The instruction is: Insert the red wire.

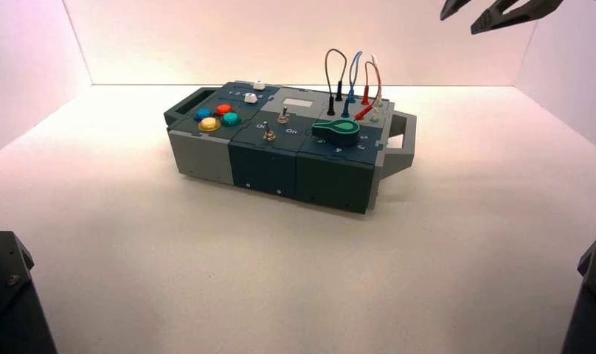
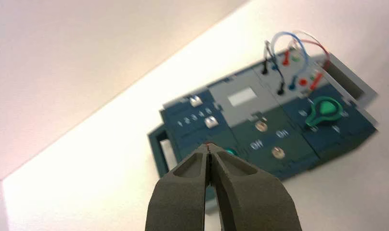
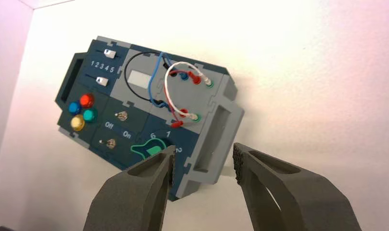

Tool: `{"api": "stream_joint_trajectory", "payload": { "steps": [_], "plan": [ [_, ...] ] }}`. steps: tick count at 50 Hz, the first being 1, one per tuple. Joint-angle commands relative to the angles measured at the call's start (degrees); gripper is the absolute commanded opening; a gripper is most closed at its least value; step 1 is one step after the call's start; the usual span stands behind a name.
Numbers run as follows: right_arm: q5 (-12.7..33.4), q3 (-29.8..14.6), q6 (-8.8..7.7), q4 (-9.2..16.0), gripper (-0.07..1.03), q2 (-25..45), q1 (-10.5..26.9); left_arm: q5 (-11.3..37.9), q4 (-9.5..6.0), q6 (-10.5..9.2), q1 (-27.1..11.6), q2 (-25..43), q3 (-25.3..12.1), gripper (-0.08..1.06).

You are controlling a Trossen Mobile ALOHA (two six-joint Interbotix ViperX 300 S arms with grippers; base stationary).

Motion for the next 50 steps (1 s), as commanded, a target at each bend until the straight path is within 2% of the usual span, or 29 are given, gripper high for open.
{"api": "stream_joint_trajectory", "payload": {
  "steps": [1, 8, 18, 28, 38, 50],
  "plan": [
    [-0.2, -1.8, -0.88, 0.4, 0.6, 1.0, 2.4, 1.6, -0.35, 0.18, -1.3, 0.4, -2.3, -0.03],
    [-0.6, -1.9, -0.79, 0.6, 0.59, 3.9, 4.5, 1.9, -0.53, 0.18, -2.6, 1.4, -2.4, -0.03],
    [-6.6, -0.2, -0.7, 2.8, 0.61, 8.3, 5.3, 1.9, -0.53, 0.09, -4.5, 3.0, -2.5, -0.03],
    [-7.7, -0.7, -0.79, 3.7, 0.61, 12.2, 6.0, 1.8, -0.53, 0.18, -4.5, 3.7, -2.5, -0.03],
    [-11.3, -0.8, -0.79, 6.0, 0.61, 15.6, 8.9, 1.9, -0.53, 0.18, -5.4, 3.9, -2.5, -0.03],
    [-12.6, -1.7, -0.97, 6.2, 0.61, 19.5, 9.7, 1.8, -0.53, 0.18, -6.0, 3.9, -2.4, -0.03]
  ]
}}
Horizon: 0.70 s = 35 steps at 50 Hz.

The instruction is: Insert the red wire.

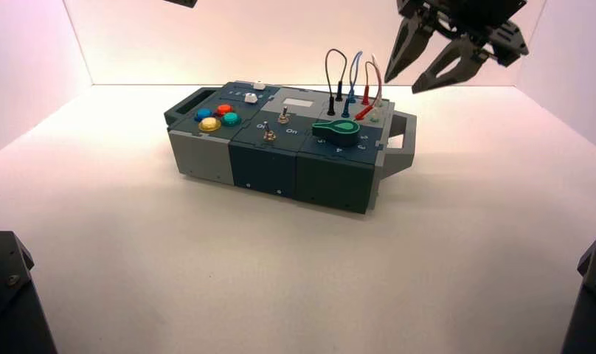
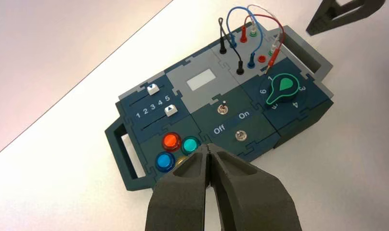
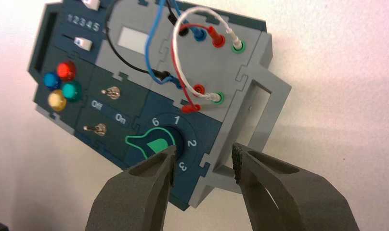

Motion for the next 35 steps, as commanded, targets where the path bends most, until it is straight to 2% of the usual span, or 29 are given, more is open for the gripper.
{"api": "stream_joint_trajectory", "payload": {
  "steps": [1, 10, 18, 26, 35],
  "plan": [
    [-1.7, -2.0, -0.26, 0.4, 0.61, 1.2, 0.4, -0.3, -0.18, 0.18, -0.3, -0.2, -1.8, -0.03],
    [-3.5, -3.0, -0.26, 0.4, 0.61, 4.0, 0.5, -0.4, -0.18, 0.09, -0.4, -0.3, -1.8, -0.03],
    [-4.2, -4.9, -0.26, 0.5, 0.61, 6.9, 2.4, -0.4, -0.09, 0.18, -0.4, 0.0, -1.8, -0.03],
    [-5.0, -6.8, -0.18, 1.3, 0.61, 9.7, 3.3, -0.4, -0.09, 0.18, -0.4, 0.0, -1.7, -0.03],
    [-6.9, -6.9, 0.0, 2.1, 0.61, 11.3, 3.3, -0.4, 0.0, 0.18, -0.4, -0.3, -1.7, -0.03]
  ]
}}
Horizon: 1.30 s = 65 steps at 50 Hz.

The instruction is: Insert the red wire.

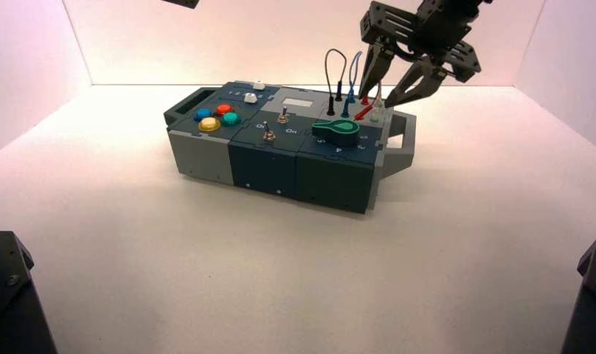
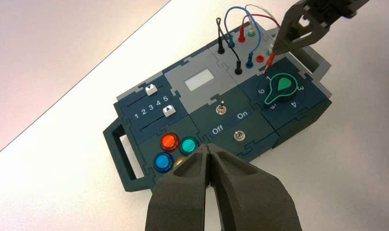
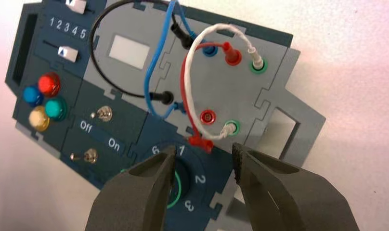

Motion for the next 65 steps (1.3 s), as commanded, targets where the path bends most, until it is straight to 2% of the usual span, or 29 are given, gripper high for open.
{"api": "stream_joint_trajectory", "payload": {
  "steps": [1, 27, 36, 45, 65],
  "plan": [
    [-1.8, -1.1, 0.0, 0.7, 0.61, 0.0, 0.2, -0.4, 0.09, 0.18, -0.2, -0.4, -1.8, -0.03],
    [-2.2, -2.1, 0.0, 2.0, 0.6, 2.6, 0.4, -0.4, 0.18, 0.26, -0.1, -0.4, -1.8, -0.03],
    [-2.4, -3.0, 0.09, 3.5, 0.53, 4.0, 1.2, -0.4, 0.18, 0.26, -0.1, -0.5, -1.8, -0.03],
    [-2.4, -4.0, 0.09, 3.7, 0.52, 5.4, 1.5, -0.4, 0.18, 0.26, -0.2, -0.5, -1.7, -0.03],
    [-2.0, -3.2, 0.09, 4.8, 0.52, 4.8, 2.6, -0.4, 0.26, 0.35, -0.1, -0.4, -1.7, -0.03]
  ]
}}
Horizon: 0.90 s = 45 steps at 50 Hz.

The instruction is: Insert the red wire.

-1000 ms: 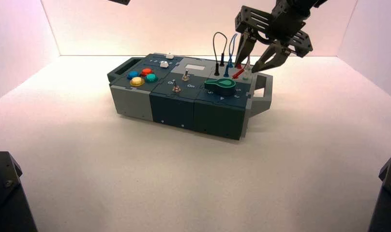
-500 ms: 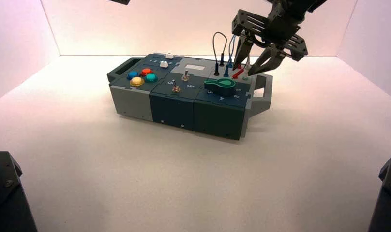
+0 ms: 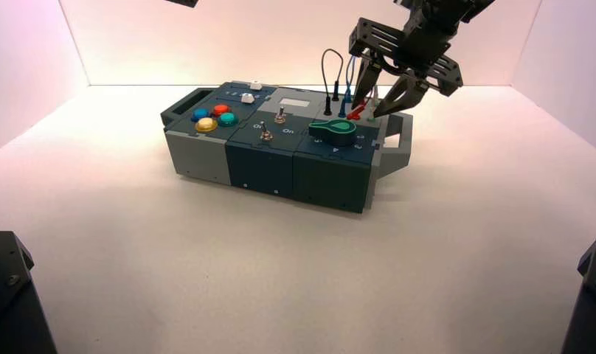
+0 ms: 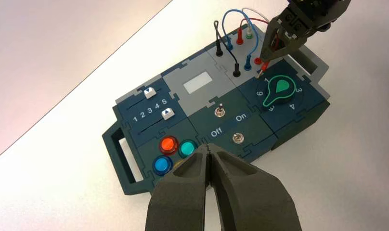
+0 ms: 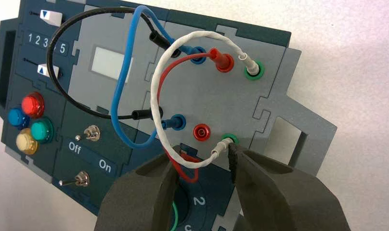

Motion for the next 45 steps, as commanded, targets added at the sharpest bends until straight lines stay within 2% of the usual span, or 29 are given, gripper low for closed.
{"api": "stream_joint_trajectory", "payload": {
  "steps": [1, 19, 45],
  "plan": [
    [-0.7, 0.3, 0.09, 0.7, 0.52, -2.1, 1.7, -0.4, 0.09, 0.35, -0.2, -0.4, -1.7, -0.03],
    [-2.5, 4.4, 0.0, 0.3, 0.56, -6.3, 1.8, -0.4, 0.09, 0.35, -0.3, -0.4, -1.7, -0.03],
    [-3.5, 3.5, 0.44, 1.8, 0.56, -5.7, 1.8, -0.4, 0.09, 0.26, -0.2, -0.4, -1.7, -0.03]
  ]
}}
